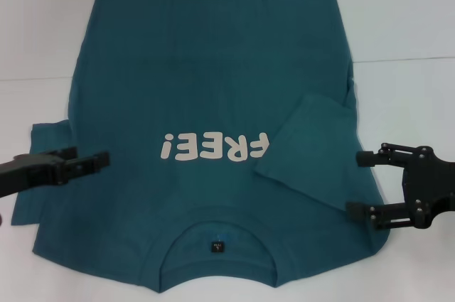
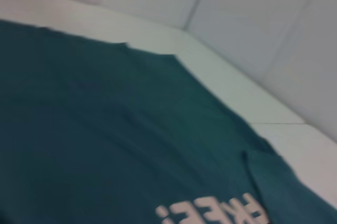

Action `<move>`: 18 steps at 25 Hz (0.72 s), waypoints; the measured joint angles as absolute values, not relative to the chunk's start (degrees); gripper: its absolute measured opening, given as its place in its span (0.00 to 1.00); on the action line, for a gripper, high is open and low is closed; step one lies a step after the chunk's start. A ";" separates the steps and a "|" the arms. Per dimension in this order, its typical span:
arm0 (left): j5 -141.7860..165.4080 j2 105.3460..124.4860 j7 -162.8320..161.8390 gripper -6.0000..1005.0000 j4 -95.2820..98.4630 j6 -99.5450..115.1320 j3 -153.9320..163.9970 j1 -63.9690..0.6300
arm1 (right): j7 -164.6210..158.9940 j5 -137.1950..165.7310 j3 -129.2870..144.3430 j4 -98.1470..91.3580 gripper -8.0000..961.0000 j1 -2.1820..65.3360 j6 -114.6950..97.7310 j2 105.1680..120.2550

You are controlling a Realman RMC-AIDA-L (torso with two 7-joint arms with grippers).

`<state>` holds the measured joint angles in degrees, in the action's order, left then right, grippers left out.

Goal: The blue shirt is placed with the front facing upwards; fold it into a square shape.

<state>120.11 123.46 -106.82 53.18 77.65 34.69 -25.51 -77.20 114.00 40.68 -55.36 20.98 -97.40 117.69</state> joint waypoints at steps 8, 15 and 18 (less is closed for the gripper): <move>126.18 123.66 -117.92 0.86 59.44 77.31 34.66 -25.04 | -76.03 115.54 41.13 -55.37 0.98 21.29 -98.25 117.82; 129.12 123.75 -124.82 0.85 62.88 76.63 35.04 -25.10 | -74.81 115.56 40.79 -55.21 0.98 21.12 -97.91 118.40; 129.20 123.72 -125.57 0.85 62.94 76.60 35.15 -25.42 | -73.36 115.40 40.43 -55.02 0.98 21.00 -97.55 118.88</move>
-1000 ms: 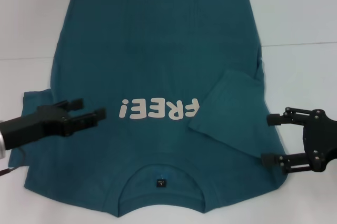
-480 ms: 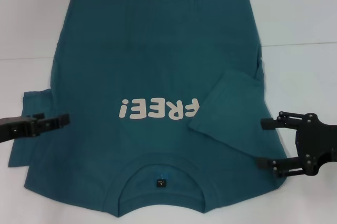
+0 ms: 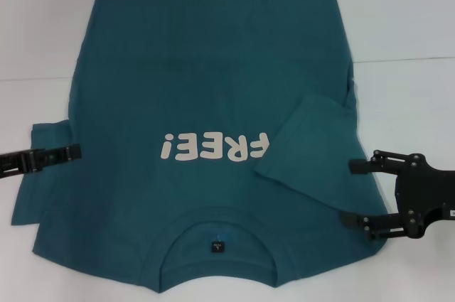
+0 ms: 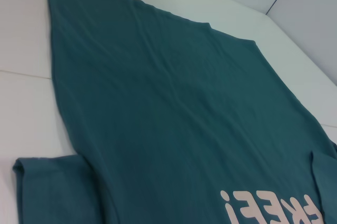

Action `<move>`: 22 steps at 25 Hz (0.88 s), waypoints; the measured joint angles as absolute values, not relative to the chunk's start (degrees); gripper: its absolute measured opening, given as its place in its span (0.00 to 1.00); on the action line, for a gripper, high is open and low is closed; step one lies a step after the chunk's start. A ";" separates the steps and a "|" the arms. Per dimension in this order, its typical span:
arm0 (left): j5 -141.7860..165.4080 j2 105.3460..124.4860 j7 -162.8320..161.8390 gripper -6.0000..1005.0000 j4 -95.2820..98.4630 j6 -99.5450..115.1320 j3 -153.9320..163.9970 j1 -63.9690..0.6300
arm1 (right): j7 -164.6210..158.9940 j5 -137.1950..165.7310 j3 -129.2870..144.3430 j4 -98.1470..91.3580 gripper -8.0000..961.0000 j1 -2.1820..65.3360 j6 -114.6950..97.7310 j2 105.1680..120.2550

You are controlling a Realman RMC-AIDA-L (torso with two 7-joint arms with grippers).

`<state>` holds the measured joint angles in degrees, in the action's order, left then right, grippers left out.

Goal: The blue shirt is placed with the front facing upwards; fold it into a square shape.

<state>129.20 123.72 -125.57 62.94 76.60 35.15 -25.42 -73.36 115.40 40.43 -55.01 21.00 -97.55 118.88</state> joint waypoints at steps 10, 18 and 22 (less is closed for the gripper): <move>131.53 123.76 -127.12 0.85 63.55 76.97 36.77 -25.84 | -73.13 115.68 39.40 -54.31 0.98 21.35 -96.36 119.38; 136.72 123.78 -133.73 0.84 66.97 77.42 38.04 -25.50 | -72.65 115.41 39.37 -53.30 0.98 21.41 -95.97 119.66; 139.42 123.77 -139.49 0.84 68.78 78.30 38.35 -25.40 | -71.86 114.98 39.28 -52.10 0.98 21.45 -95.30 119.64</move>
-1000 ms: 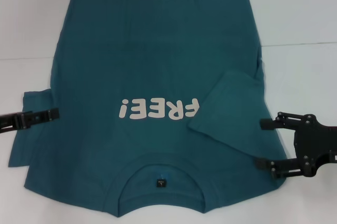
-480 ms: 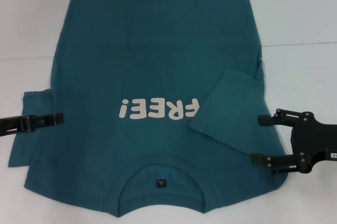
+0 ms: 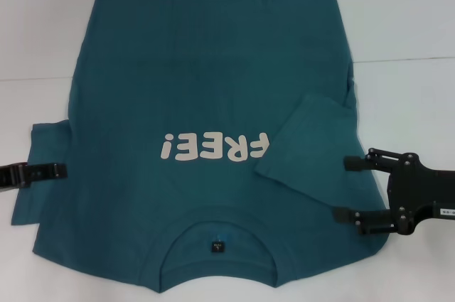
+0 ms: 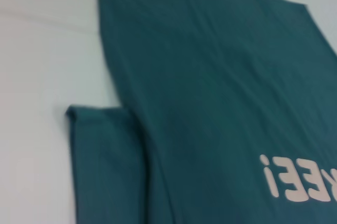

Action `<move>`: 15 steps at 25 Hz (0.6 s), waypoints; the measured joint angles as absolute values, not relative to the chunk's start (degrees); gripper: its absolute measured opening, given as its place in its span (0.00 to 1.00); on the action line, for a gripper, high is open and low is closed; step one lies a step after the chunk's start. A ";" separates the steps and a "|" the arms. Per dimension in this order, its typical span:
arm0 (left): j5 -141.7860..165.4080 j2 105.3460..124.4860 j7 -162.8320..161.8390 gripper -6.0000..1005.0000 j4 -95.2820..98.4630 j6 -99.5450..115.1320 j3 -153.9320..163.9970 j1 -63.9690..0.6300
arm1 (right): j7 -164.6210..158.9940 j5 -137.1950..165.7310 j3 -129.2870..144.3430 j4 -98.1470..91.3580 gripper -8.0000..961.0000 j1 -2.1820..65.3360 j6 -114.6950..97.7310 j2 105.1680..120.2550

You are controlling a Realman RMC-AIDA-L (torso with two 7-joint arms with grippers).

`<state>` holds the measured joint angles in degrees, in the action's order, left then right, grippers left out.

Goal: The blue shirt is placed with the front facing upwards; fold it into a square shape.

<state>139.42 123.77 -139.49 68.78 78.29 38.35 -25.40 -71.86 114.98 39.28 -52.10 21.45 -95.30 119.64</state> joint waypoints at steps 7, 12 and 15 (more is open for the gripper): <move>141.33 123.50 -144.24 0.83 69.28 78.95 36.32 -25.06 | -70.56 114.52 39.18 -49.83 0.98 21.50 -94.56 119.56; 145.89 123.49 -146.44 0.83 69.12 78.96 36.79 -25.29 | -70.48 114.51 39.19 -48.90 0.98 21.85 -94.30 119.62; 147.13 123.62 -147.42 0.82 69.02 79.00 37.69 -25.46 | -70.48 114.51 39.20 -48.36 0.98 22.21 -94.16 119.62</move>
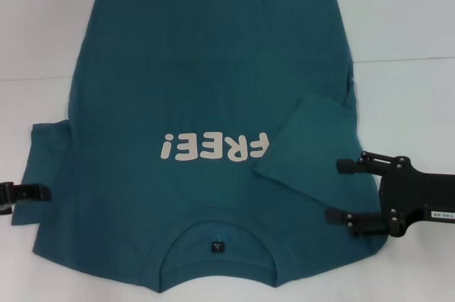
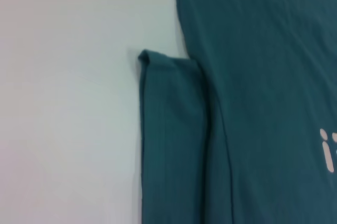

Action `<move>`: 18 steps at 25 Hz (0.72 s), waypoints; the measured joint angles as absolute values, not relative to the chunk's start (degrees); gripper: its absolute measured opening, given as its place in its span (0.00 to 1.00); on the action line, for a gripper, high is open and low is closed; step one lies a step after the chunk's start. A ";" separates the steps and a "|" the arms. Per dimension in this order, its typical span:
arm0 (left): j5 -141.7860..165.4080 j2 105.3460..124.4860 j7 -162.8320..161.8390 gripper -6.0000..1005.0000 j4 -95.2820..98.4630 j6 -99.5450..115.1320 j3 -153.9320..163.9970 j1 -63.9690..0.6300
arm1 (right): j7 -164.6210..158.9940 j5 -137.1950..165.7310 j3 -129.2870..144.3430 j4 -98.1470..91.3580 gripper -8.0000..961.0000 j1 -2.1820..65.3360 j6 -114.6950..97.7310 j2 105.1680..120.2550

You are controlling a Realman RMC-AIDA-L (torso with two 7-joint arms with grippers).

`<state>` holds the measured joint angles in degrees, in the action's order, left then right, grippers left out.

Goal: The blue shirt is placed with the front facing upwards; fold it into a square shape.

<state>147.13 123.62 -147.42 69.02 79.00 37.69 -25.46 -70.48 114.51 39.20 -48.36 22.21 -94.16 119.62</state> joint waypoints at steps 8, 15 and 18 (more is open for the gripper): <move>148.42 123.65 -148.97 0.82 68.68 78.89 38.53 -25.93 | -70.46 114.52 39.20 -47.61 0.98 22.47 -93.92 119.62; 148.45 123.47 -149.00 0.81 66.96 77.67 38.21 -25.94 | -70.37 114.52 39.20 -46.90 0.98 22.82 -93.42 119.62; 148.45 123.37 -149.00 0.81 66.27 77.09 37.79 -25.98 | -70.32 114.52 39.20 -46.90 0.98 22.95 -93.42 119.61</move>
